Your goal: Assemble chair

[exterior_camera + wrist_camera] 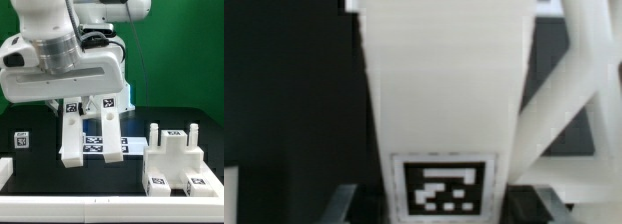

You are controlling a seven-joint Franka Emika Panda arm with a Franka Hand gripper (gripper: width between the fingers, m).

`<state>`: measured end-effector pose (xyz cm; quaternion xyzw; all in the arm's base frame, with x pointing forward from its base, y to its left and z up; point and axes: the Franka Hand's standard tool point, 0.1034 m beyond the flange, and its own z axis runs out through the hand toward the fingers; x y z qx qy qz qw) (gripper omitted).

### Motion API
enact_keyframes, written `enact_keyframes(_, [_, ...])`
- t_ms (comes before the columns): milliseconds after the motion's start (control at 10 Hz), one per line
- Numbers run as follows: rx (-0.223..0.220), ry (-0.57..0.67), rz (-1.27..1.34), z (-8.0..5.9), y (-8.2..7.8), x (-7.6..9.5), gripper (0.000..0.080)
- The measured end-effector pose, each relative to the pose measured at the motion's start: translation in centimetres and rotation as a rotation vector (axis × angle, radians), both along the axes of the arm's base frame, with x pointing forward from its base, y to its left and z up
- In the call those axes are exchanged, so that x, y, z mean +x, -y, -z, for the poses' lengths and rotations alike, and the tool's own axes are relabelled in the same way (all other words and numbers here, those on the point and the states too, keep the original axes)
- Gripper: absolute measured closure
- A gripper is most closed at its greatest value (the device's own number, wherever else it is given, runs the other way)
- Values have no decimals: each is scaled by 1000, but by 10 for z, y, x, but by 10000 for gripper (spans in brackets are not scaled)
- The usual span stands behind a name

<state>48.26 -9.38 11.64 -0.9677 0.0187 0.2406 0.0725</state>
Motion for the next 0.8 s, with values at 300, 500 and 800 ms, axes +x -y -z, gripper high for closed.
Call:
enact_keyframes(300, [21, -284, -47, -21, 13, 23, 518])
enact_keyframes(500, [63, -420, -54, -18, 8, 14, 518])
enact_keyframes(800, [68, -502, -79, -8, 8, 14, 518])
